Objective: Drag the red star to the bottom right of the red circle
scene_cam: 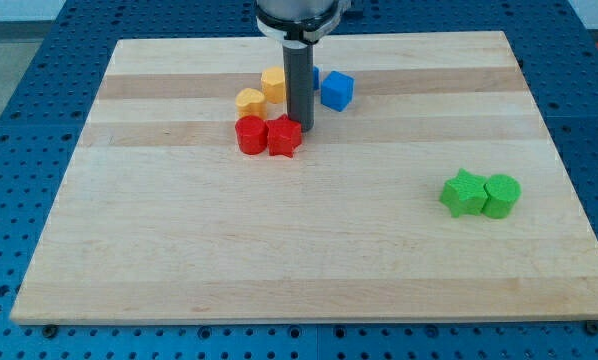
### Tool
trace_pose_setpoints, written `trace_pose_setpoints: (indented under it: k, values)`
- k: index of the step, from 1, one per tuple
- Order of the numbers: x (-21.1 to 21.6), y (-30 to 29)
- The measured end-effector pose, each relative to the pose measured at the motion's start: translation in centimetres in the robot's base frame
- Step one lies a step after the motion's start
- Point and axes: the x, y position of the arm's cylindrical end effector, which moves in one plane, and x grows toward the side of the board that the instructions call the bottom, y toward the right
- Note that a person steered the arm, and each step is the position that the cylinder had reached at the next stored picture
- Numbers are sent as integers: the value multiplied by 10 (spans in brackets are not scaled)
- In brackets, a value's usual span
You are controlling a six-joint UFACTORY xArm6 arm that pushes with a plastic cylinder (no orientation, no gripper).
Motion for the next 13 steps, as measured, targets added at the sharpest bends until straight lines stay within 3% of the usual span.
trace_pose_setpoints:
  k: [2,3,6,10,13]
  values:
    - [0,5]
    - [29,30]
    - [-34,24]
    - [-33,-39]
    - [-5,1]
